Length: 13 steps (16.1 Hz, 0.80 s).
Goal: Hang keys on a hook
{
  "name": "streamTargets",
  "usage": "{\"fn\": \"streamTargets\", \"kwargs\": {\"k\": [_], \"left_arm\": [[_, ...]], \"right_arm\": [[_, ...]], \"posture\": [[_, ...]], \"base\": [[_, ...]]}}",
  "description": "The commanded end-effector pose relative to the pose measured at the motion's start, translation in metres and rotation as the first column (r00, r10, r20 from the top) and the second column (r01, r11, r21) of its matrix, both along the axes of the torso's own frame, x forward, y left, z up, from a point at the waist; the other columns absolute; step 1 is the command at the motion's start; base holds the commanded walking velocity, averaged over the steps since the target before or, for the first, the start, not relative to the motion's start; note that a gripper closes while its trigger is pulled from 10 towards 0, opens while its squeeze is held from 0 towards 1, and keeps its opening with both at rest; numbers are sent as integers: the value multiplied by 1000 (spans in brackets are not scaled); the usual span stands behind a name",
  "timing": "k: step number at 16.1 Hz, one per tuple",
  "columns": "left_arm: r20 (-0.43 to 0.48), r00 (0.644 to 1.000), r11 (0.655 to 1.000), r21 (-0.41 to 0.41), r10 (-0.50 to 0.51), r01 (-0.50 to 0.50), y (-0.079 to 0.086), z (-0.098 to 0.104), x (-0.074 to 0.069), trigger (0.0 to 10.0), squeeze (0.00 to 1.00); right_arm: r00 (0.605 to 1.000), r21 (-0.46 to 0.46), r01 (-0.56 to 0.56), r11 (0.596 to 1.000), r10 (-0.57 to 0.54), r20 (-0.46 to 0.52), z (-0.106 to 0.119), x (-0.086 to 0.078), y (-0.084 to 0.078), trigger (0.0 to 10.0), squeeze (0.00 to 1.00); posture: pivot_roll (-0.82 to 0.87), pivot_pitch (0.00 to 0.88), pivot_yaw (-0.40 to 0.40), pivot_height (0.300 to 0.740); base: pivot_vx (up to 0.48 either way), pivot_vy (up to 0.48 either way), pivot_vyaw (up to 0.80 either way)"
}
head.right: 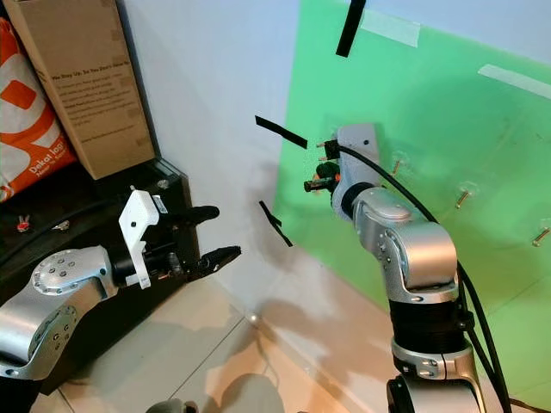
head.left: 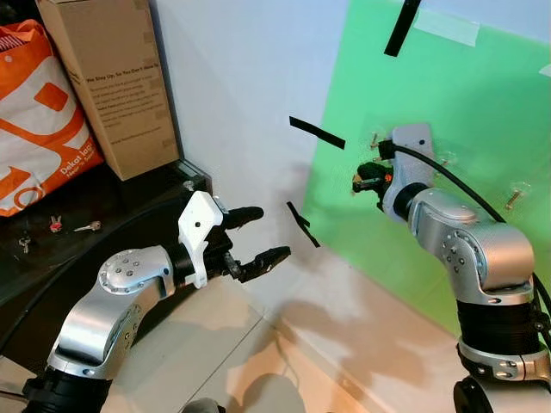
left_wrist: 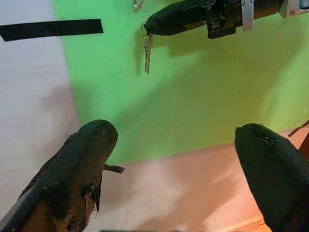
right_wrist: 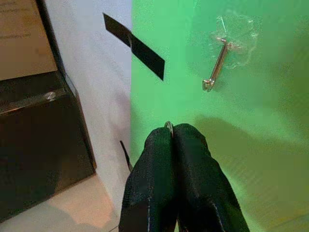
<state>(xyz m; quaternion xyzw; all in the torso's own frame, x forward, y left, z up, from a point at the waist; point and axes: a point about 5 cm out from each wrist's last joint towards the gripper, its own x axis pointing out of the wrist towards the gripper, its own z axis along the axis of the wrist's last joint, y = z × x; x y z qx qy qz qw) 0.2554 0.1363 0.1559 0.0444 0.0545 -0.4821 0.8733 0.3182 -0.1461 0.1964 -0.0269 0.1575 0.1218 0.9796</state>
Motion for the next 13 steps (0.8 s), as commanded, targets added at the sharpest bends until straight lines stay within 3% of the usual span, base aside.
{"fn": "streamTargets", "kwargs": {"k": [1, 8, 10, 13], "left_arm": [[-3, 1000, 1000, 7, -6, 6, 1, -1, -1, 10000, 0], [-2, 1000, 1000, 24, -7, 7, 4, -1, -4, 10000, 0], [1, 1000, 999, 30, -11, 11, 4, 0, -3, 10000, 0], [3, 1000, 999, 30, -11, 11, 3, 0, -2, 10000, 0]], "right_arm": [[1000, -1, 0, 1000, 0, 11, 3, -1, 2, 10000, 0], [1000, -6, -6, 1000, 6, -2, -3, -1, -1, 10000, 0], [998, 55, 36, 998, -39, 53, 7, 1, -9, 10000, 0], [993, 72, 68, 995, -74, 89, 15, 3, -17, 10000, 0]], "posture": [[-2, 0, -36, 740], [21, 0, -58, 740], [18, 0, -54, 740], [18, 0, -57, 740]], "base": [[0, 0, 0], [0, 0, 0], [0, 0, 0], [0, 0, 0]]}}
